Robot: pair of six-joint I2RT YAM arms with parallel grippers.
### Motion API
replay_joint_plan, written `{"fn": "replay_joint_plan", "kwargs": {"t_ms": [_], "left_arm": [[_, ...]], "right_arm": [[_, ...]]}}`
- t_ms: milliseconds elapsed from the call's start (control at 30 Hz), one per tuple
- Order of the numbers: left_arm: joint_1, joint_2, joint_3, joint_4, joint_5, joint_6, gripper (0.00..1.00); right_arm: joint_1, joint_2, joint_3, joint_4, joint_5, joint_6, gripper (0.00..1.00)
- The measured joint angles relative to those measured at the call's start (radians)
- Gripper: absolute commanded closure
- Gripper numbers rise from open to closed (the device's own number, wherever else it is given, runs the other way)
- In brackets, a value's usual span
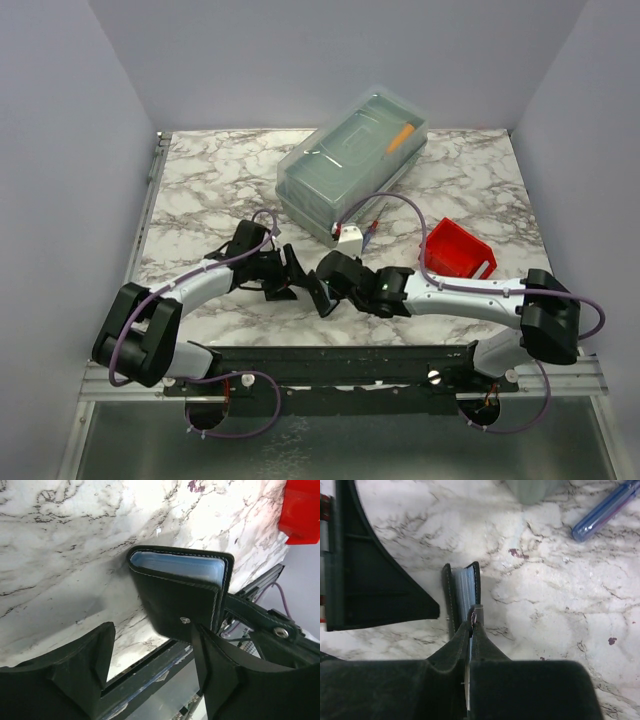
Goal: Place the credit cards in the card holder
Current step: Open the card holder at the center of the board.
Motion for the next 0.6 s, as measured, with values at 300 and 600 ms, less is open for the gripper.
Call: {"fn": "replay_joint_plan", "kwargs": {"t_ms": [300, 600], "left_arm": [[-0.003, -0.047, 0.005, -0.007, 0.006, -0.016, 0.05], [-0.01, -0.083, 0.007, -0.031, 0.006, -0.045, 0.23]], "right_arm": [[-0.013, -0.031, 0.013, 0.04, -0.035, -0.022, 1.0], [-0.015, -0.043, 0.001, 0.051, -0.055, -0.015, 1.0]]}}
